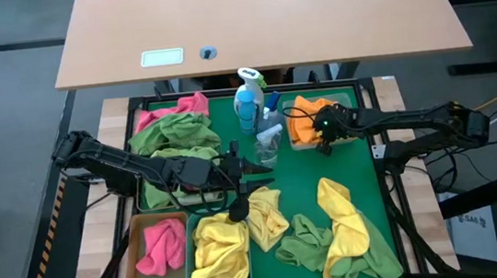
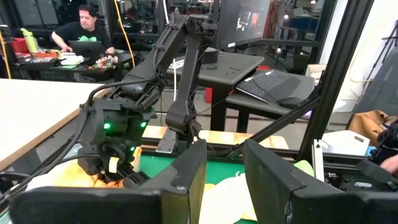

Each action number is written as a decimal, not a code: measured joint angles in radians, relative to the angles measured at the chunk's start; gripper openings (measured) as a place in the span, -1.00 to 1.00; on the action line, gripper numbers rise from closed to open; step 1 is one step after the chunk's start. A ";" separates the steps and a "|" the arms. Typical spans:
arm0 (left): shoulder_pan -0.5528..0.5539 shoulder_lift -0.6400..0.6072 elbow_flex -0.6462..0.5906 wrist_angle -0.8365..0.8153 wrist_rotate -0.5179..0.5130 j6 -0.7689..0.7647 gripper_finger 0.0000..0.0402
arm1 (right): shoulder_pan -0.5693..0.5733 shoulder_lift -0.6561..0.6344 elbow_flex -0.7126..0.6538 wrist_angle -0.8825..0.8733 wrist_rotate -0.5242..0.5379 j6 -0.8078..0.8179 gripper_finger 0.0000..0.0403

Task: Sort microfiber towel by color & place in baskets
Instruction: Put the orange towel into the white bin, then put the yellow towel into the blue bin

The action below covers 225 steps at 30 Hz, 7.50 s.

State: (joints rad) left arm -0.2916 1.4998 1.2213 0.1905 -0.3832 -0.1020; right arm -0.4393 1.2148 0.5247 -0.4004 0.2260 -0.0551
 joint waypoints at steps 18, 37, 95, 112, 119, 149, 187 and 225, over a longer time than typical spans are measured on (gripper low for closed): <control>0.000 0.000 0.000 0.000 0.000 0.000 -0.49 | 0.000 0.001 0.025 -0.039 0.094 -0.003 -0.34; 0.000 0.000 0.000 -0.004 0.000 0.000 -0.49 | 0.000 0.001 0.377 -0.602 0.087 -0.003 -0.15; -0.039 0.000 0.000 -0.051 0.011 0.000 -0.49 | 1.000 0.001 0.348 -0.608 -0.117 0.995 -0.16; -0.039 0.000 0.000 -0.051 0.011 0.000 -0.49 | 1.002 0.001 0.101 -0.347 -0.045 1.028 -0.16; -0.039 0.000 0.000 -0.051 0.011 0.000 -0.49 | 1.002 0.001 0.101 -0.289 -0.050 1.008 -0.40; -0.038 0.000 0.000 -0.047 0.010 0.054 -0.48 | 1.002 0.000 0.713 -0.379 0.174 0.558 -0.99; -0.001 0.263 0.000 0.562 0.195 0.194 0.09 | 1.000 0.065 0.887 0.058 0.262 -0.018 -0.99; 0.008 0.262 0.000 0.581 0.187 0.268 -0.97 | 0.917 0.170 0.886 0.121 0.162 -0.148 -0.94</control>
State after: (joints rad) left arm -0.2839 1.7622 1.2213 0.7719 -0.1963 0.1658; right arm 0.4774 1.3847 1.4109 -0.2795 0.3879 -0.2027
